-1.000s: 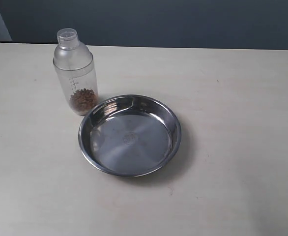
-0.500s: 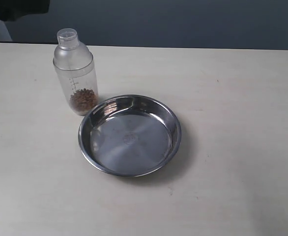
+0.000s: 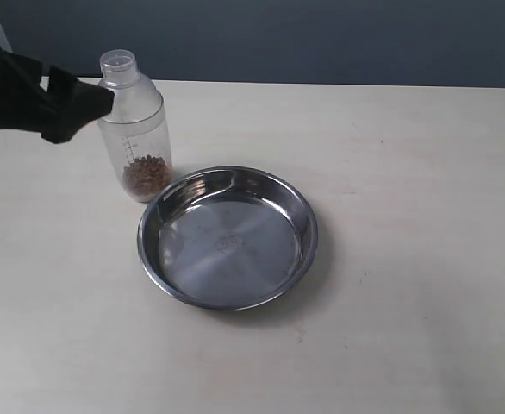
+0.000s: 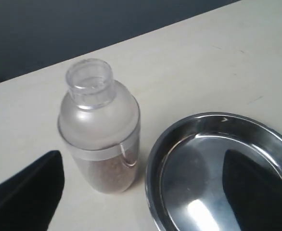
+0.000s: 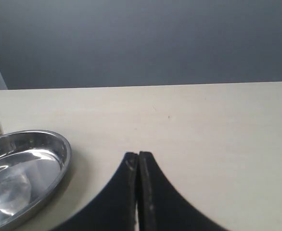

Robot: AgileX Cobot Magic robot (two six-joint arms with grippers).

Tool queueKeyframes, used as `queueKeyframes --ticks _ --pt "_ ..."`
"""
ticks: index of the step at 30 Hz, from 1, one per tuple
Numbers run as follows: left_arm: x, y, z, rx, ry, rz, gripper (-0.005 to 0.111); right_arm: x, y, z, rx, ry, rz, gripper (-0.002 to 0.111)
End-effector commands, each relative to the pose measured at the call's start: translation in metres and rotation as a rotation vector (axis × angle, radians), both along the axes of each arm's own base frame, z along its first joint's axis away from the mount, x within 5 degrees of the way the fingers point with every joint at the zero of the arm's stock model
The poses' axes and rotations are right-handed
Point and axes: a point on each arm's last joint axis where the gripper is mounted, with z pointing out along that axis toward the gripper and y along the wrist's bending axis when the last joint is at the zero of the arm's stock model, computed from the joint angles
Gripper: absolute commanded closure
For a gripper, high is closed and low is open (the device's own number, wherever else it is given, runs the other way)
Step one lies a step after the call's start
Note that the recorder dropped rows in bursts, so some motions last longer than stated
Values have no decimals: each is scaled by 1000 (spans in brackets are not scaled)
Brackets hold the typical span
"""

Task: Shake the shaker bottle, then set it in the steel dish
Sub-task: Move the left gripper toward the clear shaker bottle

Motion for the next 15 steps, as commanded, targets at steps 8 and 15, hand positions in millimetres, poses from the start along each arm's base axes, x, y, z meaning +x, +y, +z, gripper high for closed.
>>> queueKeyframes --ticks 8,15 --pt "10 -8 -56 32 -35 -117 24 0 0 0 2 -10 -4 109" --pt "32 -6 -80 97 49 -109 24 0 0 0 3 -13 -4 109"
